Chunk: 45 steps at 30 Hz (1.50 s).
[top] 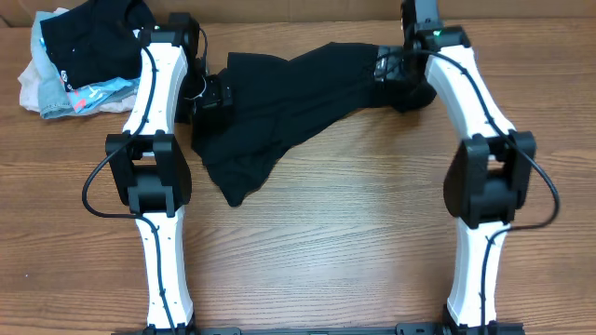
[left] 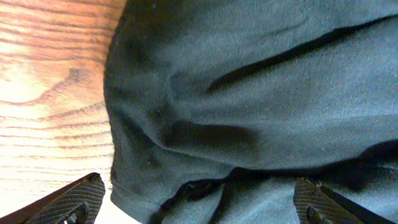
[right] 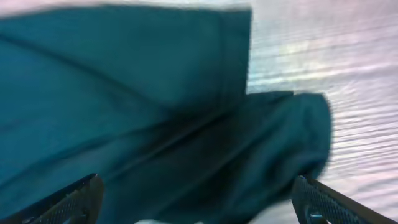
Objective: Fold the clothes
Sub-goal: 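Pull the shirt's right side rightward with the right gripper to flatten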
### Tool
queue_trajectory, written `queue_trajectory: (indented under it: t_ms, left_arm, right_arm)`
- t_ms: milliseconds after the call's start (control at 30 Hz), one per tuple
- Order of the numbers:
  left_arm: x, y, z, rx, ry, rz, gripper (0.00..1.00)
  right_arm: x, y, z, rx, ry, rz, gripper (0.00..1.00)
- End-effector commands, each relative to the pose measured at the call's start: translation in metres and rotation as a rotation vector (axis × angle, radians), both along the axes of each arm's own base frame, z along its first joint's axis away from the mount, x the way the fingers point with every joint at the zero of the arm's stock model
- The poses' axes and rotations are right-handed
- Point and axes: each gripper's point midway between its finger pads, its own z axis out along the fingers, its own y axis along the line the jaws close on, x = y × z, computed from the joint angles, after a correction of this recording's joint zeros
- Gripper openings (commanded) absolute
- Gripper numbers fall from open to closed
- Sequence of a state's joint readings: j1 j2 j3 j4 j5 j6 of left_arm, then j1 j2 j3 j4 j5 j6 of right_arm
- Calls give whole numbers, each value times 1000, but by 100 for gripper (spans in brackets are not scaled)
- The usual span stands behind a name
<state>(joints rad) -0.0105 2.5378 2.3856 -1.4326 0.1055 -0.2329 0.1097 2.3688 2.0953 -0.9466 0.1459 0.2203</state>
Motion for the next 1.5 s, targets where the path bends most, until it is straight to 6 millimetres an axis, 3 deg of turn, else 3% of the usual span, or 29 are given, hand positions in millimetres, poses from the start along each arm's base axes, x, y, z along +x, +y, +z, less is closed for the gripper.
queue_trajectory:
  t_ms: [0, 233, 433, 600, 700, 867, 933, 1133, 1267, 1400, 1467]
  left_arm:
    - [4, 2, 23, -18, -48, -10, 100]
    - [6, 1, 23, -19, -56, -10, 100]
    - [9, 0, 23, -19, -70, -14, 100]
    - [8, -3, 23, -19, -67, -20, 100]
    - [8, -5, 23, -19, -67, -23, 100]
    - [8, -5, 23, -19, -67, -24, 100]
    - [9, -5, 23, -19, -68, -23, 100]
    - [9, -5, 23, -19, -68, -24, 100]
    - [8, -5, 23, -18, -65, -23, 100]
    - [6, -5, 23, -19, -59, -23, 99]
    - [4, -5, 23, -19, -52, -28, 90]
  right_arm:
    - [7, -33, -5, 30, -23, -127, 100]
    - [15, -68, -7, 60, -51, -176, 100]
    - [19, -56, -18, 128, -44, -144, 97]
    - [19, -52, -31, 133, -24, -141, 76]
    - [16, -52, -42, 131, 1, -143, 76]
    - [14, -53, -45, 130, 10, -144, 75]
    - [15, -53, -45, 130, 8, -144, 67]
    - [13, -53, -46, 127, 15, -146, 32]
    - [12, -55, -43, 126, 22, -150, 29]
    - [11, -60, -23, 126, 27, -159, 29]
    - [10, -62, -9, 126, 34, -164, 18]
